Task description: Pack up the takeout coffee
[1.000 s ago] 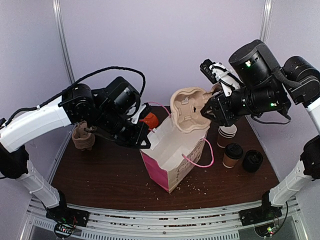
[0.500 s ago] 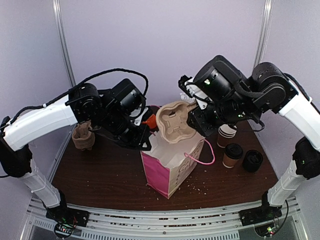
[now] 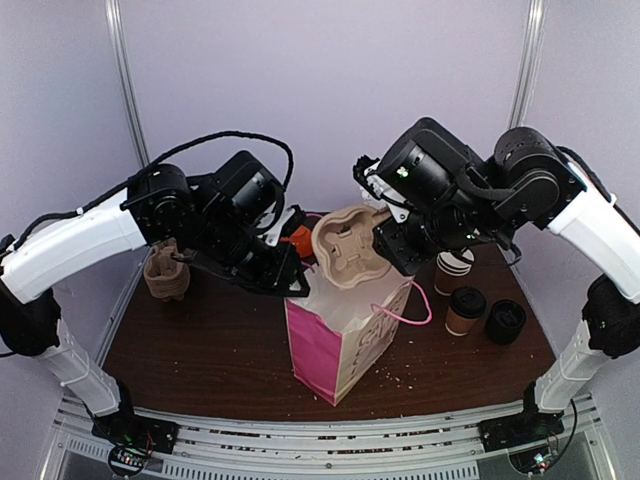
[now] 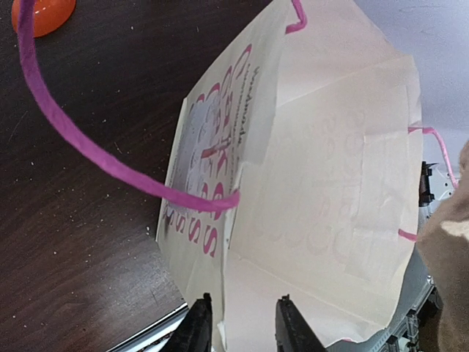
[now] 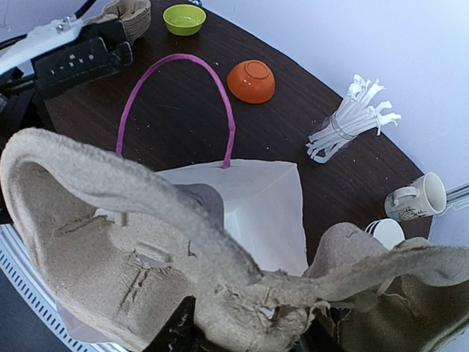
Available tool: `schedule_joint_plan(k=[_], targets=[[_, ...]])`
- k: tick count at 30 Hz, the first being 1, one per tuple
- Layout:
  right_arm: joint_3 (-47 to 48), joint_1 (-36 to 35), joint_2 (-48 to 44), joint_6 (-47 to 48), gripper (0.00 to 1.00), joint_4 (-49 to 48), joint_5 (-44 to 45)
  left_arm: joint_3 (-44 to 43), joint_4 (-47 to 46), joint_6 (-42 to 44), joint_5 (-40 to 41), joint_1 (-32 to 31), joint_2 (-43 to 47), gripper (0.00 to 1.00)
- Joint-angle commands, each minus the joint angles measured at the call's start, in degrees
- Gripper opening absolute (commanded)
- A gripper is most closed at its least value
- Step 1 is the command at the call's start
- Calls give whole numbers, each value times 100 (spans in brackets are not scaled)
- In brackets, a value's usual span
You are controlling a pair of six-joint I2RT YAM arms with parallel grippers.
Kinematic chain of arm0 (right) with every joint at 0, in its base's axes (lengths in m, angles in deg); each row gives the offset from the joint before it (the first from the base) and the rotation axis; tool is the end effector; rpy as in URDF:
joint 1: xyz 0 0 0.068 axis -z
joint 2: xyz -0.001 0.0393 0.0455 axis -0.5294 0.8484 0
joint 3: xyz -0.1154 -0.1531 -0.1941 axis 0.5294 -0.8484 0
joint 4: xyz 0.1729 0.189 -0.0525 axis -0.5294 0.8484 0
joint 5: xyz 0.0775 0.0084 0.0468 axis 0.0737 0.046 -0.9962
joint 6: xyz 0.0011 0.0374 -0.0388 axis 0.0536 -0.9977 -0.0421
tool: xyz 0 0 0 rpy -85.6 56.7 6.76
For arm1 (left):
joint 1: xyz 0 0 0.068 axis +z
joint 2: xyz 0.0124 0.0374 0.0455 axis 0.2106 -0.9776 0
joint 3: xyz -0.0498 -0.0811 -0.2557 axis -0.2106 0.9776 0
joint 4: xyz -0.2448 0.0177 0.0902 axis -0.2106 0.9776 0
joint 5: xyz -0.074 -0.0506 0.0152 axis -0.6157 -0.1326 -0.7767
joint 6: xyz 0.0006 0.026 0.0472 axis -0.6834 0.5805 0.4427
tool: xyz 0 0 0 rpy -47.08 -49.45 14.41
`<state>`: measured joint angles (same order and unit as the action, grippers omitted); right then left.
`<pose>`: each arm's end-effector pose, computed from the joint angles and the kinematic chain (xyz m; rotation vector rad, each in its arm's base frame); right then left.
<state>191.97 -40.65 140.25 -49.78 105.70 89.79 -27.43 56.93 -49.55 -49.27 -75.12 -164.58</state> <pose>0.1050 0.2779 0.4590 -0.8018 2.1596 0.2220 0.1412 -0.2818 0.3840 0.3973 2.6892 -0.7974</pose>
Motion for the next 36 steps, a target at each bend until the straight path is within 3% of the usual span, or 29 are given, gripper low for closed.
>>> schedule_joint_plan(k=[1,15,36], targets=[[36,-24,173,-47,38,133,247,73,-250,62,-34,21,289,33],[-162,-112,391,-93,37,285,769,354,-360,26,103,21,657,35],[-273,-375,832,102,37,50,222,615,-603,96,137,21,841,36]])
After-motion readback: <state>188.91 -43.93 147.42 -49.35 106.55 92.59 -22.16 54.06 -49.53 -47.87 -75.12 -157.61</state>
